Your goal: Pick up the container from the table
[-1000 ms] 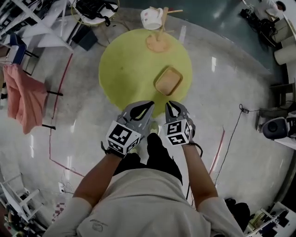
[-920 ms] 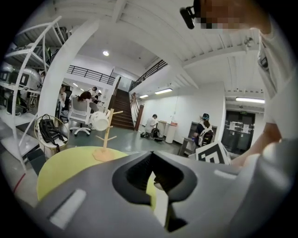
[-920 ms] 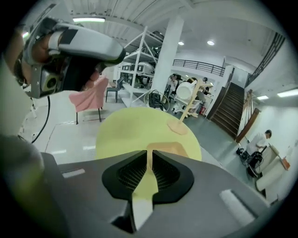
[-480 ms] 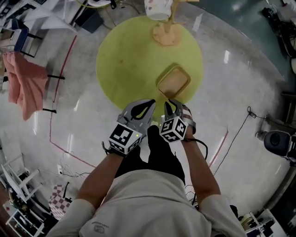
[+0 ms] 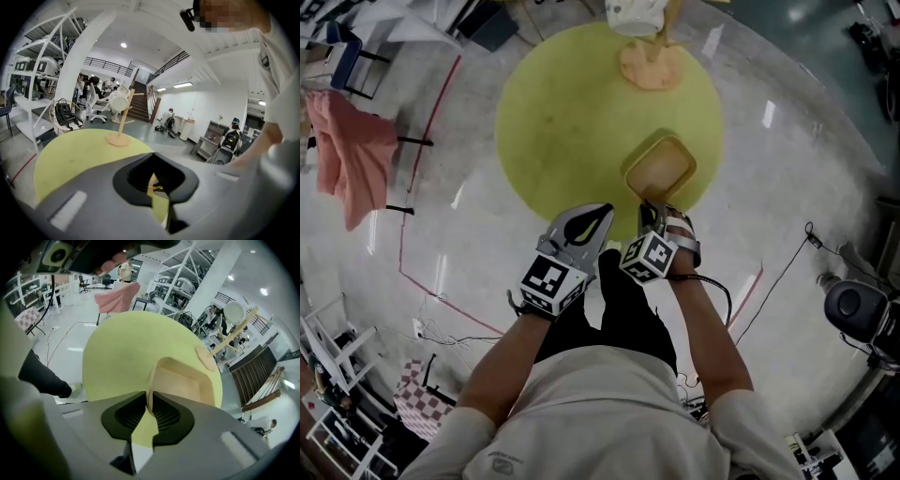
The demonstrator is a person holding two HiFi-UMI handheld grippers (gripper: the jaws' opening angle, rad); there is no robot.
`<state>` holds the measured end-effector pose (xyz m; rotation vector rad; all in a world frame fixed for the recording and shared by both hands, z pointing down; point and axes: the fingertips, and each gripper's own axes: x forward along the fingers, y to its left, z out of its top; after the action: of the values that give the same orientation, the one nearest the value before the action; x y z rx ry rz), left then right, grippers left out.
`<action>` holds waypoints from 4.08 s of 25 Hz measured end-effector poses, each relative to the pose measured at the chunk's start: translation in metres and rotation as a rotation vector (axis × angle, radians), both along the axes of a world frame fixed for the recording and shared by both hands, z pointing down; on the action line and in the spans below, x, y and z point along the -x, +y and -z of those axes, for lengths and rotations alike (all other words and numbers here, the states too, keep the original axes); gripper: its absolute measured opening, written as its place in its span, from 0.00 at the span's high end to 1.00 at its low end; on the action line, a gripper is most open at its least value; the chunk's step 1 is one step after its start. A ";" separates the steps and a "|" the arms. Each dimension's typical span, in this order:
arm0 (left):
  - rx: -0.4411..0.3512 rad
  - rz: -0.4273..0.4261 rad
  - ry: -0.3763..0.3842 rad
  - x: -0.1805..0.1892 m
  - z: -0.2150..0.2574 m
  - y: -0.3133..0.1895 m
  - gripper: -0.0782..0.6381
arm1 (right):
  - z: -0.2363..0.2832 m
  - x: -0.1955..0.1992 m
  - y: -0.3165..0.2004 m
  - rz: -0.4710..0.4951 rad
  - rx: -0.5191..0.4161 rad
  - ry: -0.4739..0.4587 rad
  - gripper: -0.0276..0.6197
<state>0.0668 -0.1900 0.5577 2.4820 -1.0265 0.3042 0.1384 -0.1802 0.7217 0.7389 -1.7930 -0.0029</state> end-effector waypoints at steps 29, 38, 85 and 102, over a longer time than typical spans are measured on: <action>-0.052 -0.033 0.022 0.038 0.019 0.016 0.88 | 0.042 0.036 0.021 -0.017 0.021 -0.021 0.91; -0.106 -0.060 0.041 0.064 0.054 0.041 0.88 | 0.097 0.063 0.044 -0.056 -0.027 -0.033 0.91; -0.342 -0.099 0.112 0.148 0.187 0.152 0.88 | 0.273 0.177 0.161 -0.090 -0.189 -0.077 0.91; -0.362 -0.098 0.110 0.156 0.195 0.165 0.88 | 0.277 0.188 0.177 -0.083 -0.189 -0.087 0.91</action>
<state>-0.0891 -0.0249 0.3629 2.8400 -0.9881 0.0087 -0.0497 -0.0037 0.4444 0.9611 -1.8609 -0.0869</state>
